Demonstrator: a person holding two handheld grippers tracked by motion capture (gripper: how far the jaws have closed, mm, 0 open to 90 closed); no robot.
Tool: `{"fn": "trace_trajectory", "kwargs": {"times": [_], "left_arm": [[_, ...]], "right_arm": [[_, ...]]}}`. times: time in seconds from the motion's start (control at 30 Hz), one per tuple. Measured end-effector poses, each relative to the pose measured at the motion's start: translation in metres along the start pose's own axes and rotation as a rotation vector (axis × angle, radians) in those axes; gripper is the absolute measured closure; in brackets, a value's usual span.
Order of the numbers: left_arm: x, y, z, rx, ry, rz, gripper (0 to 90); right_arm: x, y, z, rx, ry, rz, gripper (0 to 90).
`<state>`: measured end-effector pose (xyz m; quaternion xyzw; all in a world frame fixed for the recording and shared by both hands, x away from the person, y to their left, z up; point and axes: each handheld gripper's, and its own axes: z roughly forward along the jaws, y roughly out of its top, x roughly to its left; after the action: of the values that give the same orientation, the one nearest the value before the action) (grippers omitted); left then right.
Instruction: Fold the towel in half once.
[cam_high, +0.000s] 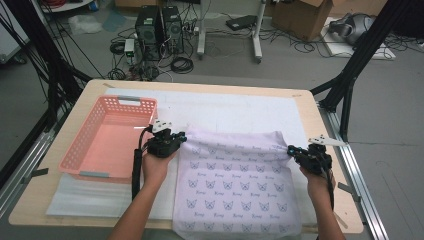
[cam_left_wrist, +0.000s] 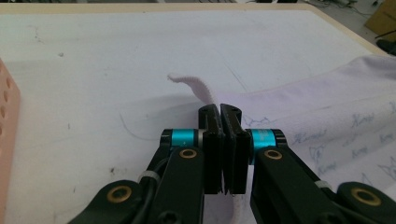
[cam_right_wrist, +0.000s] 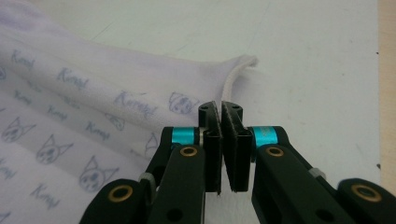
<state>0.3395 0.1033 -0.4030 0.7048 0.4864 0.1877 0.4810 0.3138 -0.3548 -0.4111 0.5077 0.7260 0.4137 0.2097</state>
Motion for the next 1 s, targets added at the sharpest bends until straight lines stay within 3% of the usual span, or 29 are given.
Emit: {"fn": "trace_trajectory", "kwargs": {"times": [0.23,0.37,0.5,0.77,0.87,0.9,1.0], "left_arm": [[-0.006,-0.014,-0.024,-0.006,-0.055,0.015,87.3],[-0.013,-0.024,-0.039,-0.012,-0.067,0.071,87.3],[-0.019,-0.037,-0.048,-0.001,-0.087,0.090,87.3],[-0.025,-0.058,-0.055,0.036,-0.110,0.101,87.3],[-0.023,-0.066,-0.051,0.076,-0.105,0.097,86.1],[-0.023,-0.066,-0.050,0.084,-0.100,0.096,81.7],[-0.020,-0.059,-0.042,0.107,-0.092,0.045,53.0]], "right_arm": [[0.008,-0.012,-0.020,-0.006,0.025,-0.016,86.9],[0.014,-0.022,-0.032,-0.005,0.053,-0.041,86.8],[0.017,-0.035,-0.042,0.002,0.065,-0.057,86.8],[0.021,-0.054,-0.051,0.044,0.080,-0.056,86.9],[0.021,-0.059,-0.050,0.064,0.076,-0.055,85.8],[0.022,-0.058,-0.048,0.066,0.071,-0.051,82.3],[0.020,-0.052,-0.047,0.045,0.032,-0.003,55.7]]}}
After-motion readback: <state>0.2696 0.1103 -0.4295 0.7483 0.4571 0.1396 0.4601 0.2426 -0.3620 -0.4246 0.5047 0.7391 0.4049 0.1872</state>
